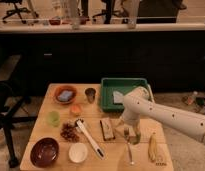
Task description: Place fork in purple bowl
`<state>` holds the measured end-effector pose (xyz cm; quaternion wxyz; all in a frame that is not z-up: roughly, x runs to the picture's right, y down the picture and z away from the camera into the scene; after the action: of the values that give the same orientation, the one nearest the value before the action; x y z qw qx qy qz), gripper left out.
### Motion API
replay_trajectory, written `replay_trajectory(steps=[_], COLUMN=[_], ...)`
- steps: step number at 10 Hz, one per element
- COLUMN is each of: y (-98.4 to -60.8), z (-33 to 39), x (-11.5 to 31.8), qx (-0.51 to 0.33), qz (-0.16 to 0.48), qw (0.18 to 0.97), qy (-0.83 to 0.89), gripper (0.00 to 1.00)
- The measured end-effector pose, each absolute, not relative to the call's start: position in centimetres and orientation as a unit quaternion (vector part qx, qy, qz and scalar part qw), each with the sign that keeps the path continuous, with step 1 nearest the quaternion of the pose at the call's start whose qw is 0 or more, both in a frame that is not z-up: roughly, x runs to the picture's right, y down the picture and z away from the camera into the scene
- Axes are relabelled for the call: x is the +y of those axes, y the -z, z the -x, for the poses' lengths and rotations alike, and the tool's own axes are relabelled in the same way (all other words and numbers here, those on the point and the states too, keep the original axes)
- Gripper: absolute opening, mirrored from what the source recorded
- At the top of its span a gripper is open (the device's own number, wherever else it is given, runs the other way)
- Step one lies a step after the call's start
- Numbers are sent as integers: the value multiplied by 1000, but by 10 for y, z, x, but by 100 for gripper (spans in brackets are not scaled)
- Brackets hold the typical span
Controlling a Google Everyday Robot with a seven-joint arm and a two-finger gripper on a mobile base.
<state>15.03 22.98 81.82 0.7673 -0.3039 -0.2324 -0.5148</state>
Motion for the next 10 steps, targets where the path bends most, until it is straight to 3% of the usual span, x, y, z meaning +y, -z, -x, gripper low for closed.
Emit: replay_trajectory(steps=[10], y=[-847], z=[-150], x=[249], qx=[-243], qz=[317], qw=[780], qy=[482], gripper=[80])
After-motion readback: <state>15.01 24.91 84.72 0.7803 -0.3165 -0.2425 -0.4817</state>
